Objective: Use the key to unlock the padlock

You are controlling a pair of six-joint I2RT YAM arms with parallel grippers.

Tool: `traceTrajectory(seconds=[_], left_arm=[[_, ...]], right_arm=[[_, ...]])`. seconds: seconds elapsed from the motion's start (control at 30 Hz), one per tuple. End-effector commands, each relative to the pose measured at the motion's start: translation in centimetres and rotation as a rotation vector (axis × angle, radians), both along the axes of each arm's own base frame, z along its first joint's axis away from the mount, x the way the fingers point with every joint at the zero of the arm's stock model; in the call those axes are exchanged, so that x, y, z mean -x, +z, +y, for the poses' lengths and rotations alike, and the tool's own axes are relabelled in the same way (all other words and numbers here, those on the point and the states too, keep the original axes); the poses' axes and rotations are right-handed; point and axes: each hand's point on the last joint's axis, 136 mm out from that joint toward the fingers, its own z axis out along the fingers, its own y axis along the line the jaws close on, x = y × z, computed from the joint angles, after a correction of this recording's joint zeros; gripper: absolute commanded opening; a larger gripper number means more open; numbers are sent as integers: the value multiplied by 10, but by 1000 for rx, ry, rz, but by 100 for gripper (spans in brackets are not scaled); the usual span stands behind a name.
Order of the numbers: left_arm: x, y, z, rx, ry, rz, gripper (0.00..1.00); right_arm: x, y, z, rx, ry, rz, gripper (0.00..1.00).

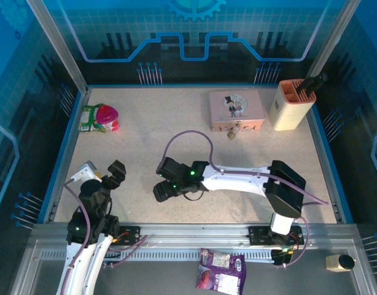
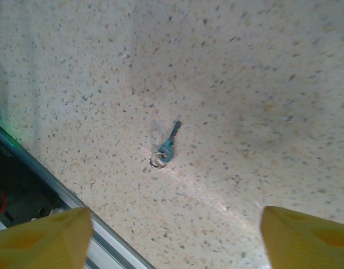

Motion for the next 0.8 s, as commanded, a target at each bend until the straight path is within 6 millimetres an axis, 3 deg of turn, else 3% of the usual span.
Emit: traceTrajectory(seconds=[0.0,0.4,0.77], left_arm=[[4,-1,5,23,39,0,99],[6,1,5,37,43,0,99],[6,2,4,44,38,-3,99]], right_arm=[[13,-20,-1,77,-9,117,70],[3,-48,26,109,-12,206,48],[-3,-61,31,137,-44,222,37]])
